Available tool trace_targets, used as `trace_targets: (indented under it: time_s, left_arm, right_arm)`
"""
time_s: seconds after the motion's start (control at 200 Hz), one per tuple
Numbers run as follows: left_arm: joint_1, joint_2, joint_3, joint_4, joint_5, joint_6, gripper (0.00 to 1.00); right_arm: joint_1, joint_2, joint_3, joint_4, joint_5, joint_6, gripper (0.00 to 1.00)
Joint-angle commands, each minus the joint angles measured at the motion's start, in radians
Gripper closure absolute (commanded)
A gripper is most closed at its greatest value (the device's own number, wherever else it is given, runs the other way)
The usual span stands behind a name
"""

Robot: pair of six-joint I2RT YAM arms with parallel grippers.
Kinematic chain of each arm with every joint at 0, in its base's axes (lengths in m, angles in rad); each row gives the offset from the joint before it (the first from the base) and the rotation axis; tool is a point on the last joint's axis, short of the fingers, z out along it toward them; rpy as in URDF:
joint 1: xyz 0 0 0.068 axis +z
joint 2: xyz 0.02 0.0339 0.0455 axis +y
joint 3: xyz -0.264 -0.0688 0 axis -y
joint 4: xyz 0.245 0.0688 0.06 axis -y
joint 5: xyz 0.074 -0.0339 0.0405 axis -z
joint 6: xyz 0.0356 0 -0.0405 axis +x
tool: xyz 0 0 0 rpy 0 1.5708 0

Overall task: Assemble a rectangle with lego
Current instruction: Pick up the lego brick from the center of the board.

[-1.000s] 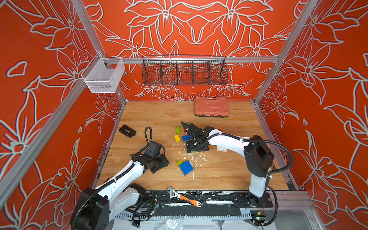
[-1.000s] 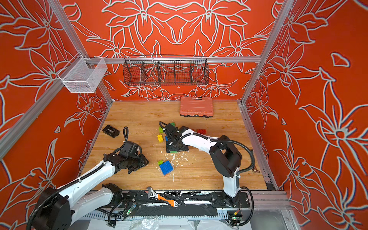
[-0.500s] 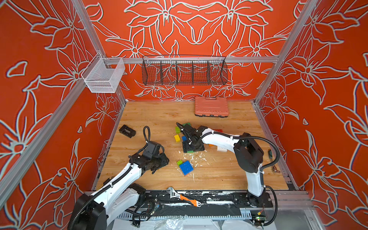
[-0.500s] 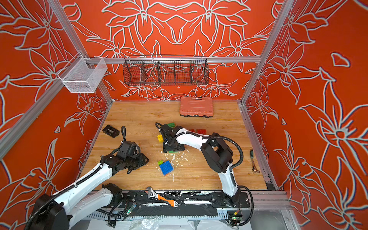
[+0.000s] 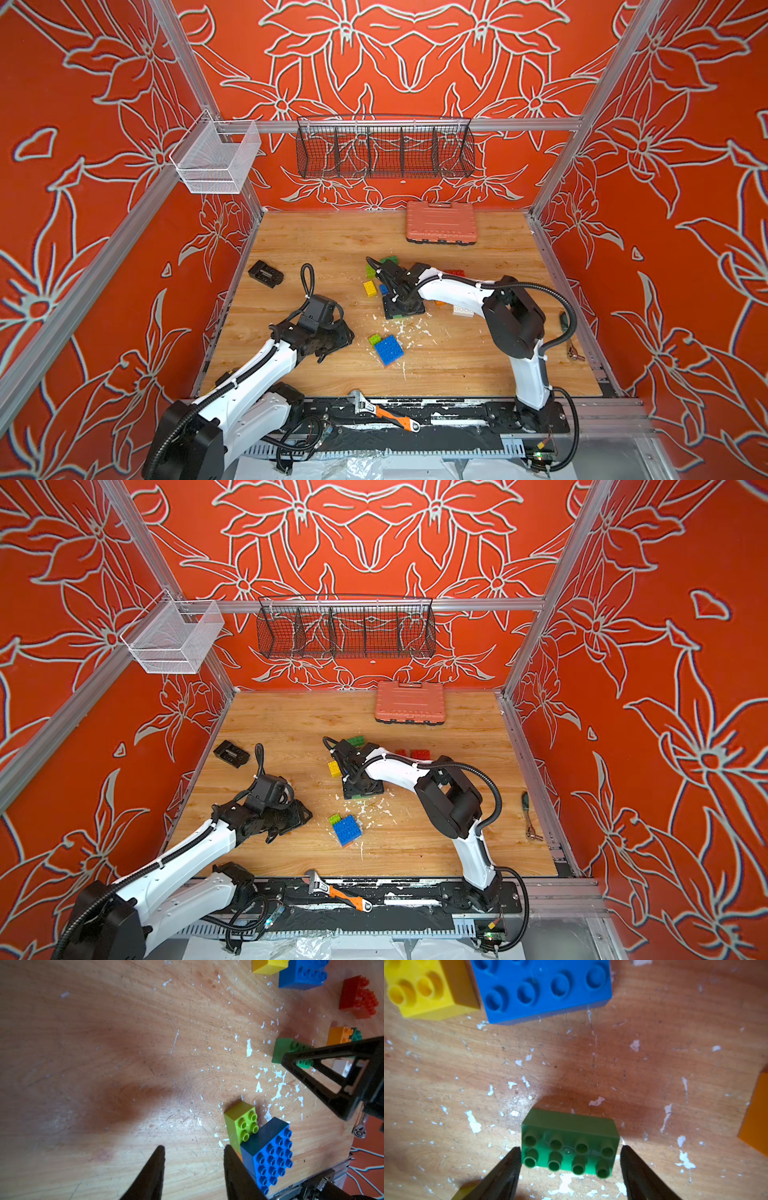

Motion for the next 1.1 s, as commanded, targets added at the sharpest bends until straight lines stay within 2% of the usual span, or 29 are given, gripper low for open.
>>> trace_targets:
  time_s: [0.0,0.591,0.746,0.911,1.096]
  left_arm:
    - [0.006,0.002,-0.007,-0.005,0.004,0.015,0.55]
    - [0.006,0.004,-0.015,0.002,0.001,0.015,0.55]
    - [0.007,0.005,-0.015,0.001,0.000,0.015,0.55]
    - [0.006,0.001,-0.015,-0.005,-0.003,0.014,0.55]
    - [0.009,0.001,-0.007,-0.025,-0.028,0.018,0.54]
  right_arm:
    - [0.001,0.029,0.027,-0.013,0.022,-0.007,0.20]
    - [0.001,0.046,0.063,-0.029,0.037,-0.028,0.23]
    - [0.001,0.048,0.063,-0.032,0.045,-0.035,0.29]
    - [0.005,0.047,0.071,-0.038,0.057,-0.100,0.42]
    - [0.020,-0.015,0.134,-0.104,0.072,-0.201,0.46]
